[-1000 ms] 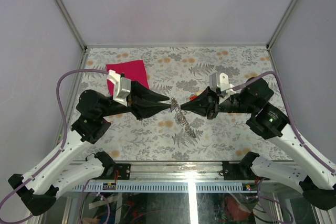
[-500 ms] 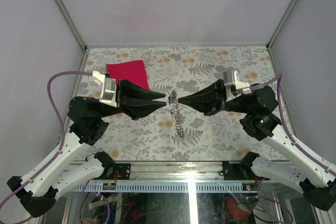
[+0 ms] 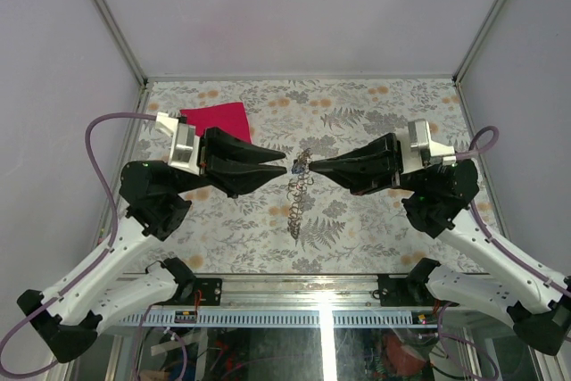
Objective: Put the keys on the keyring
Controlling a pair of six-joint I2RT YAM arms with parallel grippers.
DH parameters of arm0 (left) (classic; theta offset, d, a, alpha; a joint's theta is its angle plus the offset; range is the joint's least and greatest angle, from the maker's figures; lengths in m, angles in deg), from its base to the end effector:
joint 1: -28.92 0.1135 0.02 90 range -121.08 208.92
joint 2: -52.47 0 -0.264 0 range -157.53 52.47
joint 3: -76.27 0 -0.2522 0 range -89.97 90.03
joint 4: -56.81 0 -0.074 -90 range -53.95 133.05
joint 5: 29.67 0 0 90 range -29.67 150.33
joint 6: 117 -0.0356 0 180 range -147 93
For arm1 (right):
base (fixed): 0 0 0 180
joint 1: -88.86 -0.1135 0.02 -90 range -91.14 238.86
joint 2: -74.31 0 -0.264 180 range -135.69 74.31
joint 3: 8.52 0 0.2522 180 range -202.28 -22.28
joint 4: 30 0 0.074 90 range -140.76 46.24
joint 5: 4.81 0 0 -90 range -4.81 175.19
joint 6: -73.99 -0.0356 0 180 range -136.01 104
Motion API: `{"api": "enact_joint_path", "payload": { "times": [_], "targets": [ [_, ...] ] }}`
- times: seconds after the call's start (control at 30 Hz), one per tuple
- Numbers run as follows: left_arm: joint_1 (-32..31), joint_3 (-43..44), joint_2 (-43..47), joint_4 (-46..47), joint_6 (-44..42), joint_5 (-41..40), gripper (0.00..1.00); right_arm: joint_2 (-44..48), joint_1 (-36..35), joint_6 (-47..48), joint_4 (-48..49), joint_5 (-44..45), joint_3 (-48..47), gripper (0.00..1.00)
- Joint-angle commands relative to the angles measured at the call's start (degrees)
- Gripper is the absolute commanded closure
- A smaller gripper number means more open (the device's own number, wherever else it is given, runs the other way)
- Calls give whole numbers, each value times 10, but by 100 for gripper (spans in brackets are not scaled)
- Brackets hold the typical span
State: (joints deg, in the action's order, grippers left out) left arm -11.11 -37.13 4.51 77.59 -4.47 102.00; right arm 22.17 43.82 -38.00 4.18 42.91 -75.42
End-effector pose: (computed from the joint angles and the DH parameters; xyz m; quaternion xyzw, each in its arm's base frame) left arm 0.1072 -0.1210 0.4541 0.3786 0.3457 -0.5686 0.6433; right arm 0.1016 0.1356 0.4618 -0.3963 0.2530 0.5877 0.6584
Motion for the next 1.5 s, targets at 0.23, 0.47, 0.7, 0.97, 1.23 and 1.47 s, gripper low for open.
{"api": "enact_joint_path", "payload": {
  "times": [0.23,0.47,0.7,0.97,1.23,1.47],
  "targets": [
    [-1,33,-39,134,65,27,70,-37,-5,-38,161,-7,-14,100],
    [-2,38,-52,156,78,30,70,-53,-5,-45,170,-17,-23,100],
    [-2,37,-62,167,85,34,67,-62,-5,-49,177,-22,-30,100],
    [-1,37,-69,166,88,39,67,-65,-5,-52,177,-27,-34,100],
    [-1,42,-75,164,89,41,68,-70,-5,-50,169,-33,-35,100],
    [-2,46,-78,158,89,45,79,-75,-5,-51,167,-38,-40,100]
  ]
}}
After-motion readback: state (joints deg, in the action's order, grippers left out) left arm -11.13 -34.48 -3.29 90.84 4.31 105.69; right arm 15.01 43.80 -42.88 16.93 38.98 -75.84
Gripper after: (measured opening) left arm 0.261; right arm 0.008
